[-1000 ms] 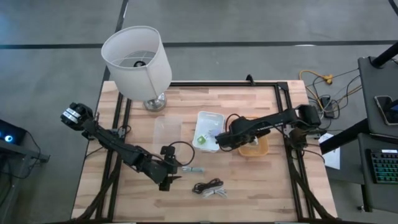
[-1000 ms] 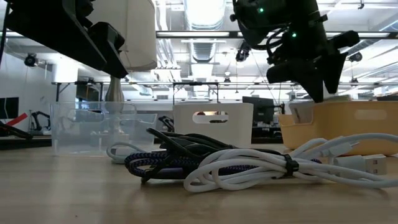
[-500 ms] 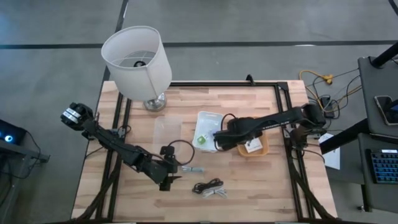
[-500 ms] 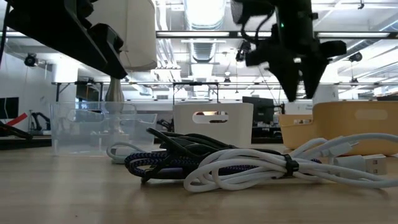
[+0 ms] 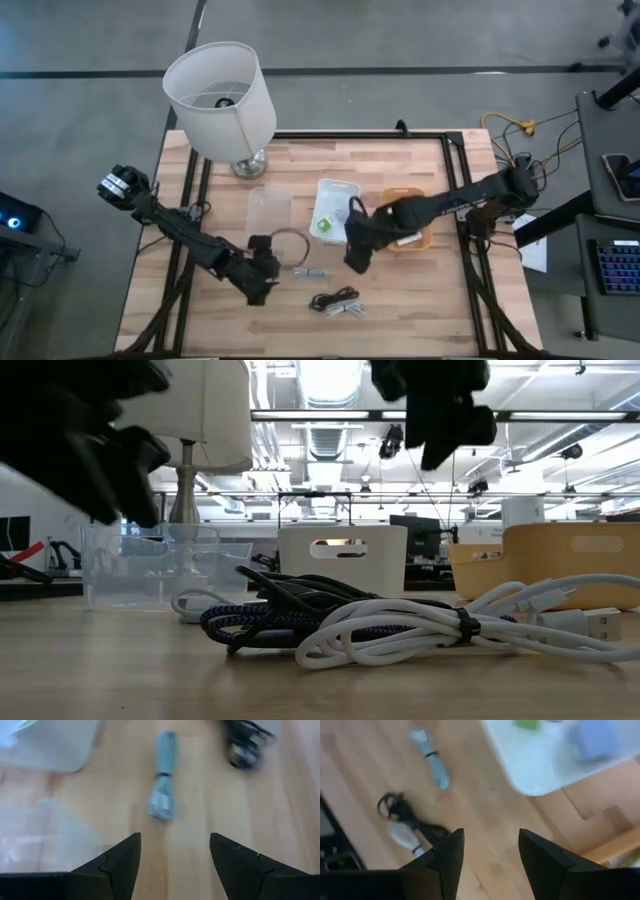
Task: Pick and place items into bin
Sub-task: Put the light blue USB cable into the transparent bin
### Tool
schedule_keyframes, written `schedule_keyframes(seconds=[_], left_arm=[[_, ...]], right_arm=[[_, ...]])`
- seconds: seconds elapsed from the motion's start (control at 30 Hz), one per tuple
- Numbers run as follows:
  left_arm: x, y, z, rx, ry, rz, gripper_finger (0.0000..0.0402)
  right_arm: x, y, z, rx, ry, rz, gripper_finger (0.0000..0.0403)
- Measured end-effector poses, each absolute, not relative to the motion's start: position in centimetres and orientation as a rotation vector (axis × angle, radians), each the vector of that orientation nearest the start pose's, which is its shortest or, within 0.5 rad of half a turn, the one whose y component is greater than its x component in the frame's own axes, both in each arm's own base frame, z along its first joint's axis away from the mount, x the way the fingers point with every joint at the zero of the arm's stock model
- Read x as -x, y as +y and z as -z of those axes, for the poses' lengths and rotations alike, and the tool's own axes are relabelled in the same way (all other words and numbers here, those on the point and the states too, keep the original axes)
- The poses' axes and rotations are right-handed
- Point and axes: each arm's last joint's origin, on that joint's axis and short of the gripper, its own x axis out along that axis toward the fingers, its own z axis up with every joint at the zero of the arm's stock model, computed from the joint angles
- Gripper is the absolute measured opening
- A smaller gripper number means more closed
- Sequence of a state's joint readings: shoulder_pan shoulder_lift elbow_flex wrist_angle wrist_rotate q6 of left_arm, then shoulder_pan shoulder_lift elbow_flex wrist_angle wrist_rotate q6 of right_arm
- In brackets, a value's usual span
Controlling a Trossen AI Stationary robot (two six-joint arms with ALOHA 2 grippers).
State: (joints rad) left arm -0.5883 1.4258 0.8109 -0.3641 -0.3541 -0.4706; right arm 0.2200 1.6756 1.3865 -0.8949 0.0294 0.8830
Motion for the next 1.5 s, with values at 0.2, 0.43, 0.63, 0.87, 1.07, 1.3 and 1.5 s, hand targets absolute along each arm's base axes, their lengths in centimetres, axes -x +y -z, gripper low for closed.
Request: schedule_keyframes(seconds=[0.2,0.43,0.63,0.87,1.07,1.3,1.5], left_arm=[[-24.2,-14.9,-19.5,-0.122,0.771,0.209,0.0221],[-26.5,-14.3,-17.5,-0.146,0.824,0.161,0.0221],[-29.7,-13.6,-17.2,-0.093,0.850,0.157,0.0221],[-32.1,-11.4,-15.3,0.002,0.963,0.186,0.0221],[-32.1,-10.1,-14.1,0.025,1.055,0.172,0.0219],[-32.2,-10.0,-14.2,0.025,1.061,0.180,0.0155],[-32.2,-10.1,-14.2,0.034,1.062,0.193,0.0052]], right_arm=[[-32.1,10.1,-25.9,-0.521,1.195,0.302,0.0192],[-31.4,11.4,-25.9,-0.476,1.197,0.327,0.0213],[-31.2,11.7,-25.7,-0.493,1.203,0.338,0.0224],[-30.9,12.0,-25.7,-0.482,1.218,0.334,0.0226],[-30.6,12.4,-25.6,-0.472,1.228,0.330,0.0226],[-30.6,12.5,-25.6,-0.461,1.215,0.348,0.0226],[-30.6,12.4,-25.6,-0.446,1.201,0.367,0.0226]])
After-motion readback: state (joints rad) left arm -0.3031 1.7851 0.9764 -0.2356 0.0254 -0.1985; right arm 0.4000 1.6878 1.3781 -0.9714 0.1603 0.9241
